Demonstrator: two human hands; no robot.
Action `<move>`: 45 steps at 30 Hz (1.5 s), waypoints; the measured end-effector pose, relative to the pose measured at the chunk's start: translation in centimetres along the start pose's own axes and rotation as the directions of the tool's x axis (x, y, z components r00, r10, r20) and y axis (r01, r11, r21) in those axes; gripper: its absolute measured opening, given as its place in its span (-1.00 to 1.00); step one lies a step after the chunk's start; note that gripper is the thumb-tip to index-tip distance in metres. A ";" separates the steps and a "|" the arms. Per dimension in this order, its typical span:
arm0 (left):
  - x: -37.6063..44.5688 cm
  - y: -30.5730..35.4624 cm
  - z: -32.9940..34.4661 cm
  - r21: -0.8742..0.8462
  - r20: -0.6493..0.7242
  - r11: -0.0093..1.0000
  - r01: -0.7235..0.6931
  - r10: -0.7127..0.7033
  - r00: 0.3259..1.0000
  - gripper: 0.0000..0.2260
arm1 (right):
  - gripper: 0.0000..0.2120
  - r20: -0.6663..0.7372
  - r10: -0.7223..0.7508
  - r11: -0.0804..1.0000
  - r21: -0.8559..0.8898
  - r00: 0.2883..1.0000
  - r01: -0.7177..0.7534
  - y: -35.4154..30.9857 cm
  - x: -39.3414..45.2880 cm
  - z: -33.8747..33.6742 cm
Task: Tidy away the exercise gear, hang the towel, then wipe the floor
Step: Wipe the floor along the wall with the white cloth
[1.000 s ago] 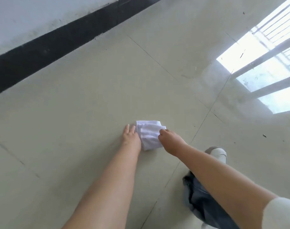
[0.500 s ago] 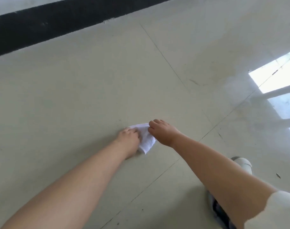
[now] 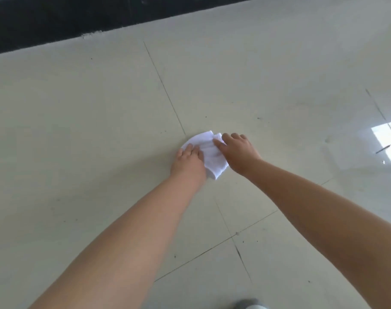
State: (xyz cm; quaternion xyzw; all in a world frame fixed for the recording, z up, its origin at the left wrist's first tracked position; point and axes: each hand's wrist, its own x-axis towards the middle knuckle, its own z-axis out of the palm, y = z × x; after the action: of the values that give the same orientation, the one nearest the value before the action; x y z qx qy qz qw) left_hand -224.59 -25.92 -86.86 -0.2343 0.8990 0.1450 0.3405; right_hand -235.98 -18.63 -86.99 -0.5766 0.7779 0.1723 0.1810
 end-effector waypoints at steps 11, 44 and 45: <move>-0.7 9.9 1.5 -0.003 0.072 0.995 -0.105 0.105 0.992 -0.47 | -0.64 -0.259 0.241 0.891 0.441 0.935 -0.108 2.3 -8.9 9.2; 4.3 12.2 0.9 0.146 -0.304 0.942 -0.302 0.333 0.893 -0.77 | -0.53 -0.227 0.382 0.865 0.429 0.896 -0.260 7.1 -8.6 10.8; 4.4 12.3 0.8 0.163 -0.258 0.939 -0.303 0.338 0.905 -0.63 | -0.46 -0.197 0.367 0.873 0.411 0.909 -0.263 7.1 -8.8 11.3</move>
State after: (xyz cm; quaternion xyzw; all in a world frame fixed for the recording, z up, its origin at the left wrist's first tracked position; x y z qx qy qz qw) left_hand -233.43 -16.57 -89.21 -0.0807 0.9715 0.1102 0.1936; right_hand -239.49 -3.93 -92.18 -0.4135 0.8975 -0.0322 0.1499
